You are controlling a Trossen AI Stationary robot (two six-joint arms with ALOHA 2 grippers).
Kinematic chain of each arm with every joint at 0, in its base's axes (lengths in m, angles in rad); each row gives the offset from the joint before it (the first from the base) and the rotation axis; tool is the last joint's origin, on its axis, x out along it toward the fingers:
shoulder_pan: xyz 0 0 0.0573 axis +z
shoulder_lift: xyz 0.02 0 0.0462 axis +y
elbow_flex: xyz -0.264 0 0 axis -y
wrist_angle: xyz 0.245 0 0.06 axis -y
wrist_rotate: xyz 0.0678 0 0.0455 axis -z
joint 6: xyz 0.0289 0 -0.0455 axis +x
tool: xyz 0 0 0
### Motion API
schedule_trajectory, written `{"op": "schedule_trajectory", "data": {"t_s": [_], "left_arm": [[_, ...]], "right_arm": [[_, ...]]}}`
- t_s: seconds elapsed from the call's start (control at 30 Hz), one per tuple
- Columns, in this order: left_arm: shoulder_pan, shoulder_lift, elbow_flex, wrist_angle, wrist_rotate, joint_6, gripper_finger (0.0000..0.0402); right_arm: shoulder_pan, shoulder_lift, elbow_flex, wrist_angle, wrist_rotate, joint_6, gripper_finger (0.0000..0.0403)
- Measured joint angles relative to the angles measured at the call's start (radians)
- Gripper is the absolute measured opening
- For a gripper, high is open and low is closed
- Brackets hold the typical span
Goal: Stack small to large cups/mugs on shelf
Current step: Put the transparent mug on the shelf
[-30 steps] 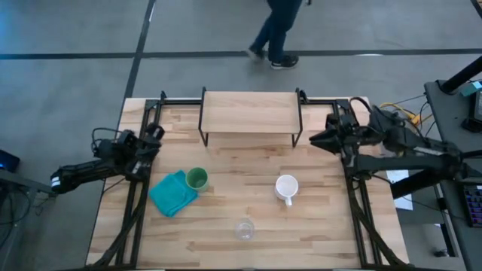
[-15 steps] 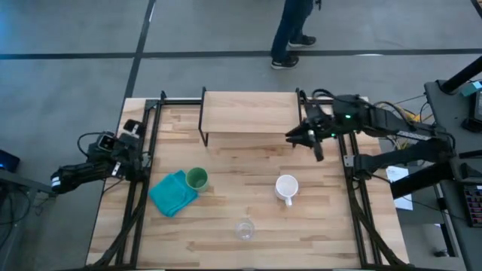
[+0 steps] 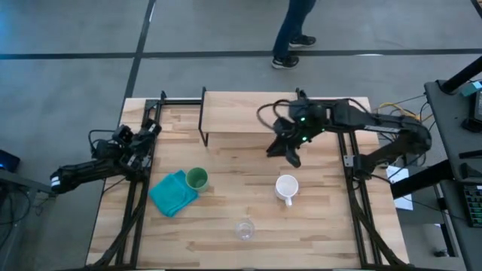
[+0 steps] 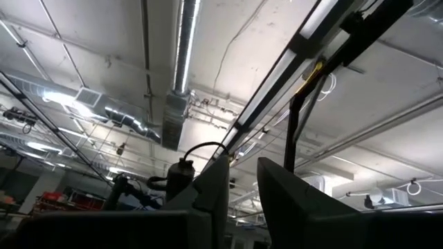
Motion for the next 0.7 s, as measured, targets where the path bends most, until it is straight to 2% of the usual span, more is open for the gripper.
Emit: {"op": "schedule_trajectory", "data": {"t_s": [0.3,0.7], "left_arm": [[-0.001,-0.001,0.0,0.002,0.019,0.0,0.0063],[0.0,0.001,0.0,-0.001,0.022,0.008,0.0063]], "right_arm": [[0.068,0.158,0.132,-0.108,-0.024,-0.058,0.008],[0.107,0.287,0.228,-0.177,-0.024,-0.063,0.008]]}}
